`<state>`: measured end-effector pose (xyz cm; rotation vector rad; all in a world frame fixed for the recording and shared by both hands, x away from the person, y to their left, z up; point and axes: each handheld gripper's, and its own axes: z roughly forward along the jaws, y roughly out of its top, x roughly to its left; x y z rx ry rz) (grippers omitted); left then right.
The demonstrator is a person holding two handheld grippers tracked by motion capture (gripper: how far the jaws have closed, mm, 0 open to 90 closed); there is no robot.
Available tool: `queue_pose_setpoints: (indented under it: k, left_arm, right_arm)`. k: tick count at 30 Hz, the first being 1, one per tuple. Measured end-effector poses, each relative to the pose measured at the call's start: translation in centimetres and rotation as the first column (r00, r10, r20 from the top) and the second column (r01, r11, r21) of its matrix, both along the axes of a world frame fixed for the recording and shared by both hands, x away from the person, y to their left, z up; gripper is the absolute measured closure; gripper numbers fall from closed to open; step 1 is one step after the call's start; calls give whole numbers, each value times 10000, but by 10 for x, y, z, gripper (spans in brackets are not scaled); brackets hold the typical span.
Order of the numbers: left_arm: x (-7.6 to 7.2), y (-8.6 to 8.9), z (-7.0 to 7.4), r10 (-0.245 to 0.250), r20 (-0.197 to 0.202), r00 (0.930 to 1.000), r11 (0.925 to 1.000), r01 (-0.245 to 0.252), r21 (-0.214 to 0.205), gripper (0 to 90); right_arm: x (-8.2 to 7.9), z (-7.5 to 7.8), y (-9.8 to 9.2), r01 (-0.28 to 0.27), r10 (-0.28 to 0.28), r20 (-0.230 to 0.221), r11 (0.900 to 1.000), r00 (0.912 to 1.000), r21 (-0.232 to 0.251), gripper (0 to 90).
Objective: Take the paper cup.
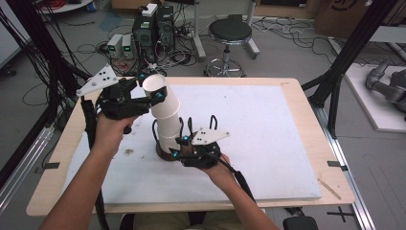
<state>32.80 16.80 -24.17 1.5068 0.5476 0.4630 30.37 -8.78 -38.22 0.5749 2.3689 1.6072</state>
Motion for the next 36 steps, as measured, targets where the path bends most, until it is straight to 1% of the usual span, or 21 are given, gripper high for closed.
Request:
queue_pose_setpoints:
  k: [2, 5, 7, 8, 9, 10, 11, 13, 14, 15, 16, 17, 19, 21, 22, 23, 27, 28, 31, 33, 36]
  left_arm:
    - [-5, -1, 3, -169, 50, 9998, 9999, 169, -11, 348]
    - [-11, -2, 5, -457, 35, 9989, 9988, 458, -184, 348]
    - [-16, -5, 5, -750, 61, 9972, 9970, 751, -204, 348]
    - [-16, -5, 5, -750, 61, 9972, 9970, 751, -204, 348]
    - [-18, -7, 5, -904, 80, 9959, 9956, 906, -245, 348]
    - [-19, -9, 4, -1051, 96, 9944, 9941, 1053, -254, 348]
    - [-21, -12, 2, -1148, 119, 9933, 9932, 1150, -193, 348]
    - [-22, -20, -2, -1289, 142, 9916, 9917, 1288, 43, 348]
    - [-22, -23, -5, -1339, 148, 9909, 9909, 1336, 182, 348]
    - [-22, -26, -8, -1363, 159, 9905, 9903, 1358, 293, 347]
    - [-22, -30, -10, -1442, 121, 9895, 9891, 1438, 322, 348]
    - [-21, -33, -13, -1507, 72, 9886, 9880, 1503, 366, 348]
    - [-20, -39, -19, -1589, 30, 9873, 9861, 1586, 504, 347]
    - [-19, -45, -23, -1699, 4, 9855, 9838, 1696, 575, 347]
    - [-18, -47, -24, -1726, 6, 9850, 9829, 1722, 648, 347]
    - [-18, -50, -26, -1780, 13, 9840, 9815, 1775, 719, 347]
    - [-16, -61, -32, -1949, -68, 9808, 9765, 1947, 929, 347]
    - [-15, -63, -32, -1998, -87, 9798, 9748, 1997, 993, 347]
    - [-15, -69, -36, -2212, -189, 9751, 9688, 2219, 1101, 347]
    - [-15, -72, -38, -2304, -224, 9728, 9652, 2314, 1220, 347]
    - [-16, -75, -43, -2333, -258, 9721, 9622, 2346, 1386, 347]
  right_arm:
    - [-2, 5, -11, -83, 83, 293, 10000, 9995, -10, 513]
    - [-3, 9, -22, -81, 77, 363, 9999, 9993, 117, 495]
    - [-3, 14, -42, 67, -83, 438, 9994, 9990, 348, 461]
    - [-2, 15, -48, 170, -188, 527, 9993, 9984, 336, 437]
    - [-2, 15, -48, 170, -188, 527, 9993, 9984, 336, 437]
    - [-1, 15, -55, 256, -275, 614, 9992, 9977, 306, 402]
    - [1, 15, -67, 357, -368, 645, 9992, 9972, 189, 371]
    - [2, 15, -78, 406, -413, 674, 9991, 9969, 124, 314]
    - [2, 15, -78, 406, -413, 674, 9991, 9969, 124, 314]
    - [3, 14, -89, 547, -549, 859, 9985, 9948, 38, 272]
    - [3, 14, -94, 594, -588, 864, 9982, 9945, -42, 254]
    - [3, 14, -94, 594, -588, 864, 9982, 9945, -42, 254]
    - [5, 12, -106, 639, -628, 861, 9979, 9943, -109, 206]
    - [5, 11, -115, 749, -732, 825, 9970, 9939, -175, 204]
    - [6, 11, -124, 834, -820, 762, 9964, 9937, -159, 204]
    - [6, 11, -124, 834, -820, 762, 9964, 9937, -159, 204]
    - [8, 12, -138, 933, -917, 760, 9955, 9929, -178, 204]
    - [9, 11, -143, 1046, -1030, 775, 9944, 9917, -170, 204]
    - [10, 11, -147, 1173, -1162, 709, 9930, 9907, -105, 204]
    - [11, 11, -147, 1189, -1179, 761, 9929, 9901, -95, 204]
    - [9, 10, -147, 1222, -1206, 774, 9924, 9897, -153, 204]
